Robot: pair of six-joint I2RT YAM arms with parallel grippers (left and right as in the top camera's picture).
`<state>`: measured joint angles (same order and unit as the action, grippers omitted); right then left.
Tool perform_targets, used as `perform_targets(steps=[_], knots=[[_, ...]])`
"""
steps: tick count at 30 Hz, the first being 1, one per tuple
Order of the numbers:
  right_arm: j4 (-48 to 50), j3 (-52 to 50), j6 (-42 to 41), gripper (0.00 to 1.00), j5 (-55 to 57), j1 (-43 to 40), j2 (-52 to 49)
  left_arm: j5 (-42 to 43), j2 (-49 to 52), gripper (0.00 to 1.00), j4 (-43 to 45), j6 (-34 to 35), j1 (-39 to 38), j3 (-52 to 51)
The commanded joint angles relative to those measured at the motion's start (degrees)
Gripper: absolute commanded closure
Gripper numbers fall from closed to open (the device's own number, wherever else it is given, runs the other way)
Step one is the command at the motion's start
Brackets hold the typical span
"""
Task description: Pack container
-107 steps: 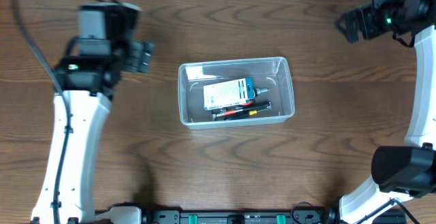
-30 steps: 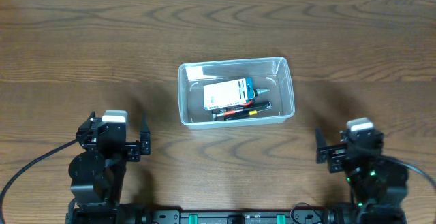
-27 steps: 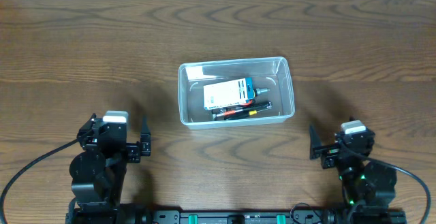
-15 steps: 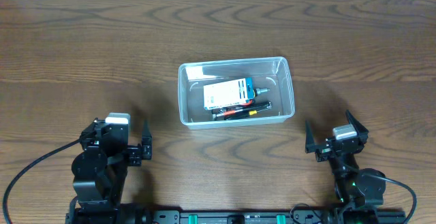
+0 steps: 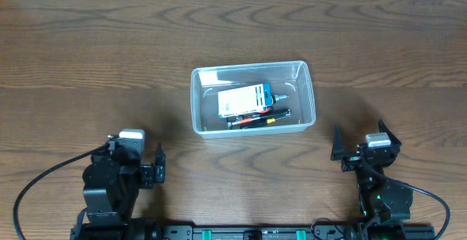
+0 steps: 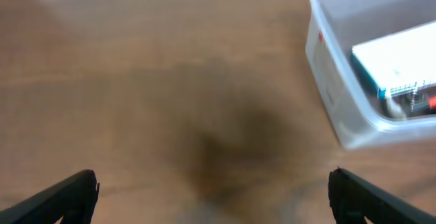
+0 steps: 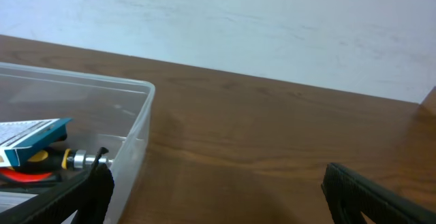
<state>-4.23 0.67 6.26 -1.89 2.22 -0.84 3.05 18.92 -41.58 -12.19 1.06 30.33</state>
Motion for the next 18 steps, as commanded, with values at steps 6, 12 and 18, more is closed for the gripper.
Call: perform_targets(steps=[6,12,18], knots=[[0.00,-0.31,-1.51,0.01,1.03,0.44,0.57,0.39,0.07,0.02,-4.48,0.28,-0.13,-0.22],[0.00,-0.31,-1.53,0.01,1.03,0.44,0.57,0.39,0.07,0.02,-4.85,0.28,-0.13,-0.22],[0.00,-0.31,-1.51,0.01,1.03,0.44,0.57,0.39,0.07,0.02,-4.87,0.28,-0.13,-0.22]])
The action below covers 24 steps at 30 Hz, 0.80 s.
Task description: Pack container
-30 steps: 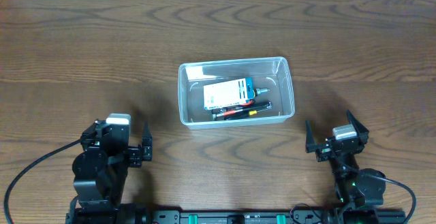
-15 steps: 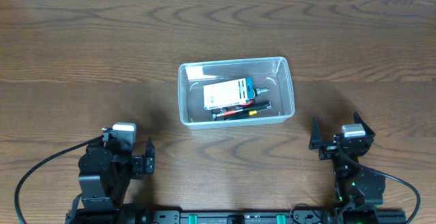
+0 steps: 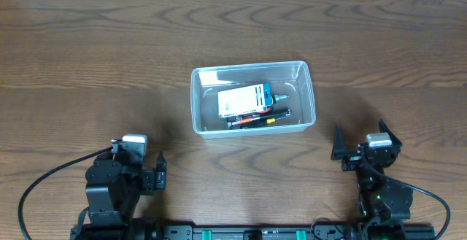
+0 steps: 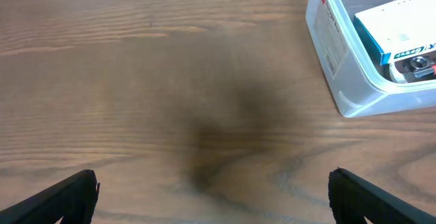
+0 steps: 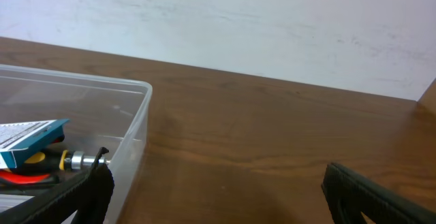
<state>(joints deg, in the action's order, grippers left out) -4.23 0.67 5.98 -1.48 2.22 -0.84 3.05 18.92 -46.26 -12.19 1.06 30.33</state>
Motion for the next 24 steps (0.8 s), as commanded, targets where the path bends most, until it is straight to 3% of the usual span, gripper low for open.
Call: perform_targets(steps=[1,5,11,19,21,24], knots=[[-0.02,-0.31,-1.22,0.01,0.61,0.44,0.57,0.39,0.07,0.02,-0.17,0.28,-0.13,-0.22],[0.00,-0.31,-1.25,0.01,0.61,0.44,0.57,-4.35,-0.04,0.02,0.72,0.28,-0.13,-0.22],[0.00,-0.31,-1.22,0.01,0.61,0.44,0.57,-4.42,-6.99,0.02,-7.63,0.28,-1.86,-0.22],[-0.02,-0.31,-1.22,0.01,0.61,0.44,0.57,-4.63,-10.25,0.02,-8.87,0.76,-3.63,-0.37],[0.00,-0.31,-1.25,0.01,0.61,0.44,0.57,-2.45,-11.19,0.02,-6.93,0.72,-4.20,-1.27],[0.00,-0.31,-1.22,0.01,0.61,0.44,0.57,0.94,-14.03,0.02,2.91,0.74,-4.68,-6.47]])
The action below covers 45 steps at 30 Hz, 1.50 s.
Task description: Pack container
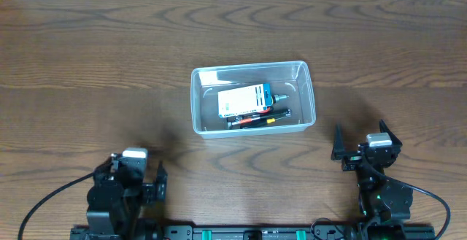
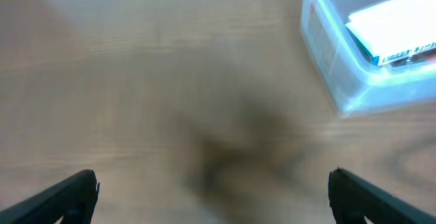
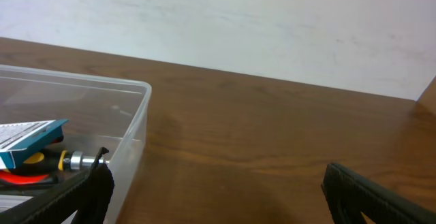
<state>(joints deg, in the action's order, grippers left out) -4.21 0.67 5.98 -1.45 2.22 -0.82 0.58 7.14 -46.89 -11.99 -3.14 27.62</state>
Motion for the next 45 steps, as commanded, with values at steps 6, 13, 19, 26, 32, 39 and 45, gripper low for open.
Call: perform_targets(steps=[6,13,19,26,32,39,45], knots=[[-0.02,-0.31,-1.22,0.01,0.59,0.44,0.55,5.01,-7.04,0.02,27.41,7.15,-0.44,-16.59],[-0.02,-0.31,-1.22,0.01,0.59,0.44,0.55,4.96,-7.02,0.02,47.06,12.00,-0.44,-26.56],[-0.02,-0.31,-1.25,0.01,0.59,0.44,0.55,4.87,-7.04,0.02,43.23,15.08,-0.44,-27.39],[-0.02,-0.31,-1.22,0.01,0.59,0.44,0.55,5.27,-7.04,0.02,43.23,18.53,-0.44,-27.39],[-0.02,-0.31,-1.25,0.01,0.59,0.44,0.55,5.25,-7.04,0.02,43.21,18.23,-0.42,-27.39],[-0.02,-0.31,-1.22,0.01,0.59,0.44,0.55,6.32,-7.04,0.02,43.28,16.74,-0.42,-27.39],[-0.02,-0.31,-1.25,0.01,0.59,0.44,0.55,6.75,-7.04,0.02,43.32,16.74,-0.42,-27.39]])
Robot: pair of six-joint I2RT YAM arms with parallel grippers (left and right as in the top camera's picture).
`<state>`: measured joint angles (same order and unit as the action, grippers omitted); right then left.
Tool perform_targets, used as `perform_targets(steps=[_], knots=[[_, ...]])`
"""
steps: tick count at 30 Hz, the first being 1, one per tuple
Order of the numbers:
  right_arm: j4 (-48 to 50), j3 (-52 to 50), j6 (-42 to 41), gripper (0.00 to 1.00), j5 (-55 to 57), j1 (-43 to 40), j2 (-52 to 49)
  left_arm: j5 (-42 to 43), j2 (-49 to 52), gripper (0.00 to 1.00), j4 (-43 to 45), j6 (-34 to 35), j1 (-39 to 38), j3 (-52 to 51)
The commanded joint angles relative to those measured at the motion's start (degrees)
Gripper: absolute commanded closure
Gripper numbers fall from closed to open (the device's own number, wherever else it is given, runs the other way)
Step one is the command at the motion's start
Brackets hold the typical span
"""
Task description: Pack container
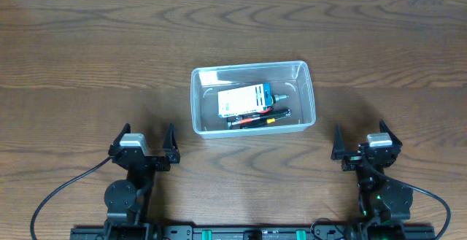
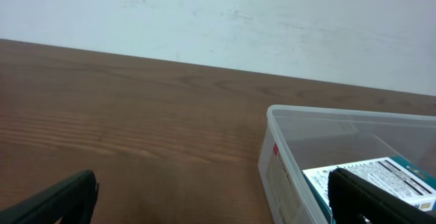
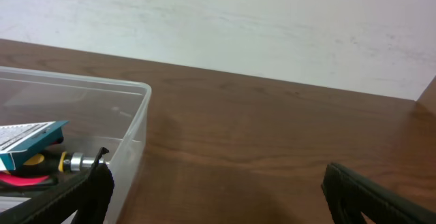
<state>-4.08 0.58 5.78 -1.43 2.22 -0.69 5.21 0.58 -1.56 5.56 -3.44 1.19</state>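
A clear plastic container [image 1: 198, 101] sits mid-table, holding a white and teal box [image 1: 244, 100] and below it a red and black pen-like tool [image 1: 257, 119]. My left gripper [image 1: 143, 143] rests near the front edge, left of the container, open and empty; its wrist view shows the container's wall [image 2: 278, 176] and the box [image 2: 368, 182]. My right gripper [image 1: 360, 141] rests at the front right, open and empty; in its view the container [image 3: 129, 142] lies to the left.
Brown wood table [image 1: 87, 65] all around. A white wall [image 2: 218, 20] lies beyond the far edge. Cables run from both arm bases at the front edge.
The left arm has settled back to its rest pose at the front edge; its wrist camera now looks level across the table instead of down at it. The right arm has not moved.
The left arm stood raised at the front left with its open gripper pointing down at bare table beside the container. It stayed so, drawing back slightly, and now sits folded low. The container's contents and the right arm stayed the same throughout.
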Motion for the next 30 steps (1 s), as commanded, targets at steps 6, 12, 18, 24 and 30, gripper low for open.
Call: perform_targets(steps=[6,12,18,24,30], knots=[[-0.15,-0.22,-1.05,0.01,0.57,0.44,0.42,2.08,-0.31,0.02,-1.97,1.97,-0.13,-0.96],[-0.15,-0.22,-1.03,0.01,0.57,0.44,0.42,2.05,-0.31,0.02,-1.97,1.97,-0.13,-0.96],[-0.15,-0.22,-1.03,0.01,0.57,0.44,0.42,2.08,-0.31,0.02,-1.95,1.97,-0.13,-0.96],[-0.15,-0.22,-1.03,0.01,0.57,0.44,0.42,2.08,-0.31,0.02,-1.95,1.97,-0.13,-0.96],[-0.15,-0.22,-1.03,0.01,0.57,0.44,0.42,2.08,-0.31,0.02,-1.95,1.97,-0.13,-0.96]])
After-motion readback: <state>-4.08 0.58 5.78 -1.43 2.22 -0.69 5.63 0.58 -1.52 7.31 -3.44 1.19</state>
